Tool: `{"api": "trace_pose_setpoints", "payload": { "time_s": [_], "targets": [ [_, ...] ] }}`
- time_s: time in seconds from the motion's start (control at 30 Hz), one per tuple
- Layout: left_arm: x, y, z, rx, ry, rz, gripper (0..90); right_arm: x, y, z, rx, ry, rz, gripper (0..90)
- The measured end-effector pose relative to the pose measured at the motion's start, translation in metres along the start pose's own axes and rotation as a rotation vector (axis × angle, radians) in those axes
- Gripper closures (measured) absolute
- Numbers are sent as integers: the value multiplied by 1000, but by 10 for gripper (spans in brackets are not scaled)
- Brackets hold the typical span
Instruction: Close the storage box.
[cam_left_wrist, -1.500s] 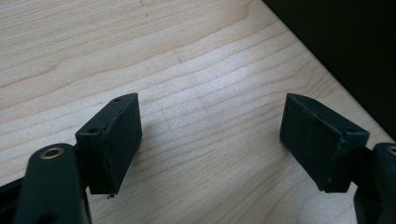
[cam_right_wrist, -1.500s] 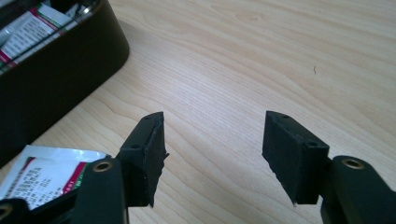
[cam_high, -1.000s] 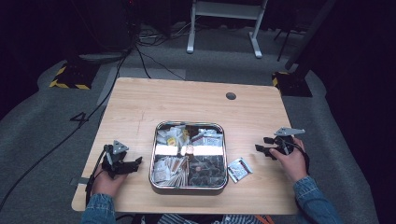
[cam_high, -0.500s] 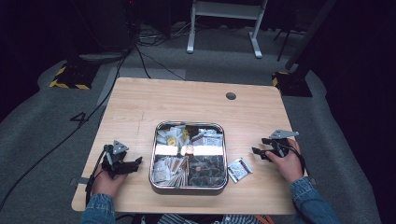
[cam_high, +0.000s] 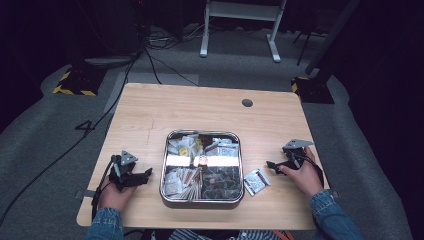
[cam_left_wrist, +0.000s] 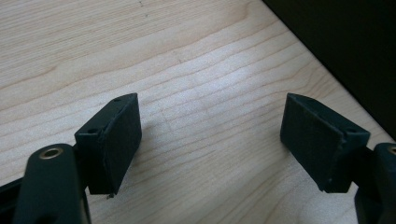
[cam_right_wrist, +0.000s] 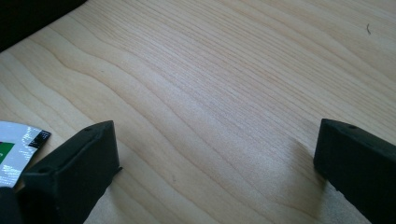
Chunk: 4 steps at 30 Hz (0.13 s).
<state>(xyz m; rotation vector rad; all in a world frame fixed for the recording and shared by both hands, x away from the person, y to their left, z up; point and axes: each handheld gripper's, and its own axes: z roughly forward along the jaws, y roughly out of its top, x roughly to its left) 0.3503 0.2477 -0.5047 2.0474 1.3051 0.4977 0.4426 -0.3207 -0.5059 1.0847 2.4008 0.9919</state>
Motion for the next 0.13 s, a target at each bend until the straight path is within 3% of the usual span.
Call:
{"api": "trace_pose_setpoints", "payload": {
  "time_s": [0.13],
  "targets": [
    [0, 0, 0, 0, 0, 1, 211, 0, 0, 0, 0, 1, 1, 0]
  ]
}}
